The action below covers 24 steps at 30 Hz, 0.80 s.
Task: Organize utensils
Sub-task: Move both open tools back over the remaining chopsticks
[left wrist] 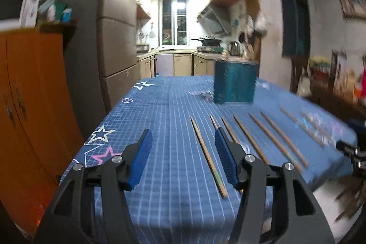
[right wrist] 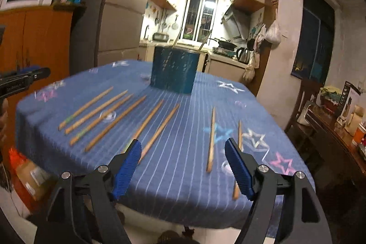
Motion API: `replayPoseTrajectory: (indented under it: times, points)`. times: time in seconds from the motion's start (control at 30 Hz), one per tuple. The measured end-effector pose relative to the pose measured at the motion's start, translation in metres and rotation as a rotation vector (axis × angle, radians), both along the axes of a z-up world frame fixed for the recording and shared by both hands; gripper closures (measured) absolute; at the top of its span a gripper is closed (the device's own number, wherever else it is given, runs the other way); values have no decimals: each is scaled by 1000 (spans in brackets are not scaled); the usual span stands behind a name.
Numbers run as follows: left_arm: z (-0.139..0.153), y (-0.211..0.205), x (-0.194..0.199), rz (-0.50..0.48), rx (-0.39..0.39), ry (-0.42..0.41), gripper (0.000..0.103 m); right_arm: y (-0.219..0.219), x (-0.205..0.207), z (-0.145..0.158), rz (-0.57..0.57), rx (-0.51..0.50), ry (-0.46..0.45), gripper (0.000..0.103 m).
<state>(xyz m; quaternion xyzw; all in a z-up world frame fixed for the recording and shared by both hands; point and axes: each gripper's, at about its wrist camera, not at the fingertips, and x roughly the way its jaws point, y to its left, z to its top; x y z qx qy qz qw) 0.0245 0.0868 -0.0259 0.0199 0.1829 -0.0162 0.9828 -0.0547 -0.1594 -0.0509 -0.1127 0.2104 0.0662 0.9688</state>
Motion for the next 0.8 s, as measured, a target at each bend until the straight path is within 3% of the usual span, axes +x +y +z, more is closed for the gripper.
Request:
replayPoseTrajectory:
  times: [0.07, 0.13, 0.2, 0.33, 0.6, 0.8]
  points:
    - [-12, -8, -7, -12, 38, -5, 49, 7, -4, -6, 17, -2, -9, 31]
    - [-22, -17, -13, -26, 61, -7, 49, 11, -4, -13, 28, -11, -21, 46]
    - [-33, -21, -16, -36, 62, 10, 49, 15, -7, -21, 38, -23, -14, 53]
    - [-50, -24, -22, -37, 99, 15, 49, 18, -13, -29, 54, -9, 0, 53]
    - [-62, -17, -15, -30, 80, 54, 49, 23, -3, -27, 65, -8, -13, 54]
    - [-71, -18, -14, -39, 72, 85, 59, 26, 6, -31, 61, -2, -10, 61]
